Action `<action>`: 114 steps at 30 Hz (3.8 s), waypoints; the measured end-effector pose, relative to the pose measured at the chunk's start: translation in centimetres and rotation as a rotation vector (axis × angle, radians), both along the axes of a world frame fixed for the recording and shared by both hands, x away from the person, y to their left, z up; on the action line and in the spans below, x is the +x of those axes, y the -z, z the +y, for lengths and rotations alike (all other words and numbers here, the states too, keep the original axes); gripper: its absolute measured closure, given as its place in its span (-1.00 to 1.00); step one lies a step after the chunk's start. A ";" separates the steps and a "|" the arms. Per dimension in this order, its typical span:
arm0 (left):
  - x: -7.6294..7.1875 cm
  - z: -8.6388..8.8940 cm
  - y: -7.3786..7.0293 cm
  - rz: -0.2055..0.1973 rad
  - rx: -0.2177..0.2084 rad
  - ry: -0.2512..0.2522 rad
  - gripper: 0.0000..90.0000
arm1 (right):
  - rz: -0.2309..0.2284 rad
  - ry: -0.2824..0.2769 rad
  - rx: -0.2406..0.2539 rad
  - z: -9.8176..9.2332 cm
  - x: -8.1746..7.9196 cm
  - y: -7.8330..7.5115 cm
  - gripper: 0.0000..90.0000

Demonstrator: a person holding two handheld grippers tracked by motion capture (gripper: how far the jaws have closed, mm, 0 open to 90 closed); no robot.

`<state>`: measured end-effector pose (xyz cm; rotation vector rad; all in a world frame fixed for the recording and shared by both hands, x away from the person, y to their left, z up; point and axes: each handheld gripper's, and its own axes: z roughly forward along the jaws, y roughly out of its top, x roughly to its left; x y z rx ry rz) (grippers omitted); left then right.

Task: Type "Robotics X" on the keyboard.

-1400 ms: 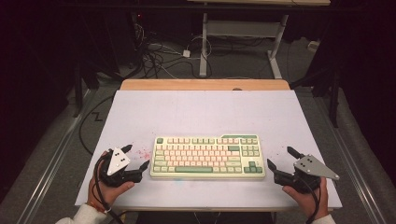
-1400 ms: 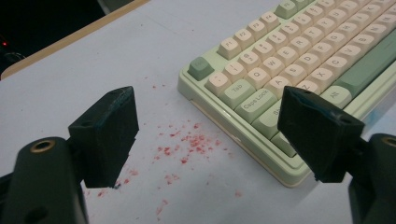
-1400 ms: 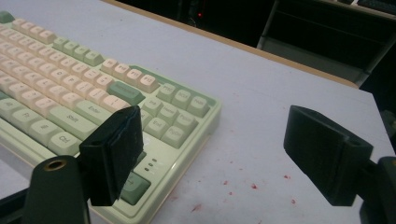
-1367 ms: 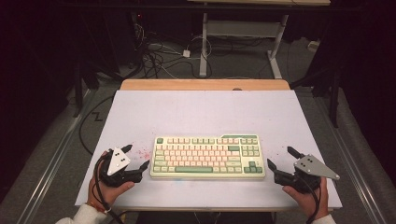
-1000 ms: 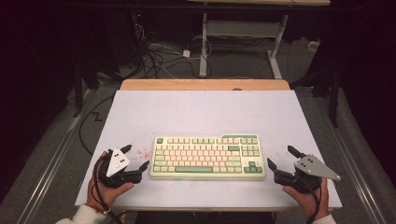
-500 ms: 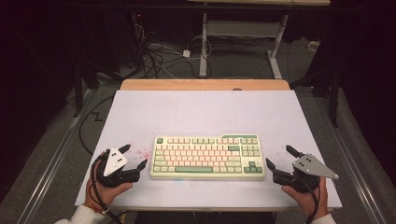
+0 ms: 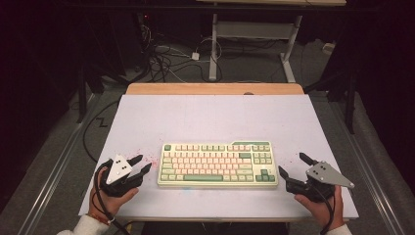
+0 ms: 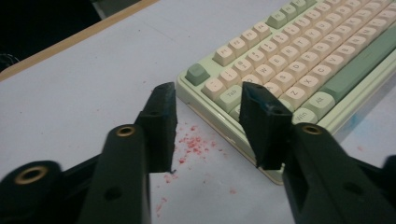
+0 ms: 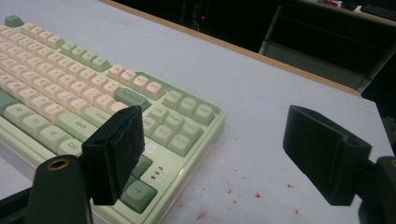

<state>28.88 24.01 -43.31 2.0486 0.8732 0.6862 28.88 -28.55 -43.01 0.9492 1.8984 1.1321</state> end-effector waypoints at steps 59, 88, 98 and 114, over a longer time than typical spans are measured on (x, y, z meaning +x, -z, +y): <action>4.3 -4.6 2.4 0.228 0.105 0.189 0.96 | 0.025 -0.029 -0.036 1.1 0.4 0.4 -0.53; 4.3 -4.5 2.5 0.229 0.095 0.191 0.96 | 0.075 -0.226 0.010 6.4 2.5 -2.3 -0.41; 4.3 -4.5 2.5 0.228 0.094 0.191 0.96 | 0.106 -0.331 0.025 9.2 3.1 -2.7 -0.12; 4.3 -4.4 2.6 0.229 0.089 0.191 0.96 | 0.187 -0.443 -0.038 13.7 4.5 -1.9 1.00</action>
